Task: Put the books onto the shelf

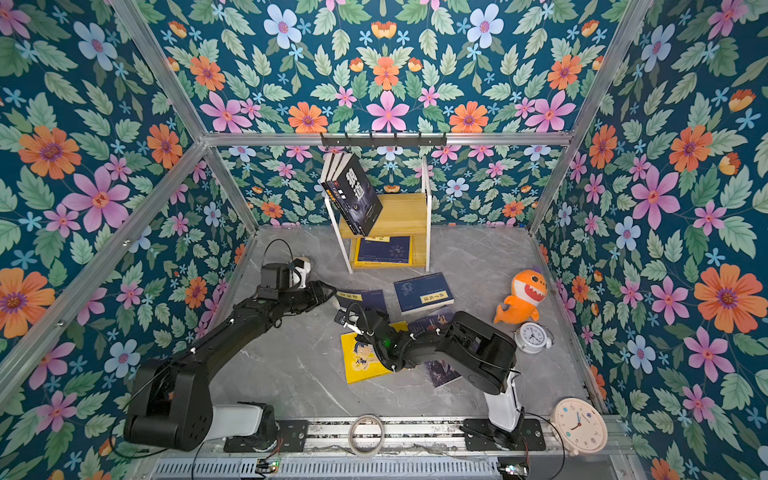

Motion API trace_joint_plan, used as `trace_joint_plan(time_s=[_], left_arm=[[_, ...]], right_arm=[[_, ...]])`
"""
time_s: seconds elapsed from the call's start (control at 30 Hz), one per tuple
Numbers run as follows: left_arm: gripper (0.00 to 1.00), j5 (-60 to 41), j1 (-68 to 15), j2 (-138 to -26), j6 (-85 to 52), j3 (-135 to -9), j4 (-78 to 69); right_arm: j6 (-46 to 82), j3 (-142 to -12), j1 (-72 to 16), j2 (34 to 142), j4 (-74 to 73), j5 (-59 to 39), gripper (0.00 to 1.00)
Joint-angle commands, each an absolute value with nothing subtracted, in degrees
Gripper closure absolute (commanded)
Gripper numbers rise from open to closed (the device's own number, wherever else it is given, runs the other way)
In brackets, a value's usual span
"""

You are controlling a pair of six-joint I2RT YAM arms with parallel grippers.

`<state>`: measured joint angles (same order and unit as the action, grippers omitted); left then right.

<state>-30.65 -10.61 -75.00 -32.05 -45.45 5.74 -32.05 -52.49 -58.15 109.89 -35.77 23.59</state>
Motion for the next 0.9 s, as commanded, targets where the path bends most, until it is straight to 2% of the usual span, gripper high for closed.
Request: trace_joint_plan(time_s=[0.0,0.17,0.4,0.67,0.87], left_arm=[[0.38,-25.9,-9.5,-72.0,-26.8,-45.5,7.5],[0.30,-21.8,-7.1,-66.0,-21.7,-44.6,8.8],[0.19,-22.1,-4.4,-59.3,-16.5,-41.1,7.6],[0.06,-24.8,-1.7,-56.6,-11.9,-39.4,4.9],[0.01,-25.9,-1.7,-56.4,-11.4,-39.3,3.9]], right_arm=[[-33.8,-53.1,-58.0,109.0,-36.0,24.6,1.00],[-35.6,-53.1,-57.6,106.7,-36.3,23.7,1.00],[-39.6,-55.0,-56.3,102.9,-30.8,21.9,1.00],[-45.8,-59.1,-53.3,96.4,-18.5,21.8,1.00],[-50.9,-62.0,-49.4,91.4,-13.5,22.4,1.00]])
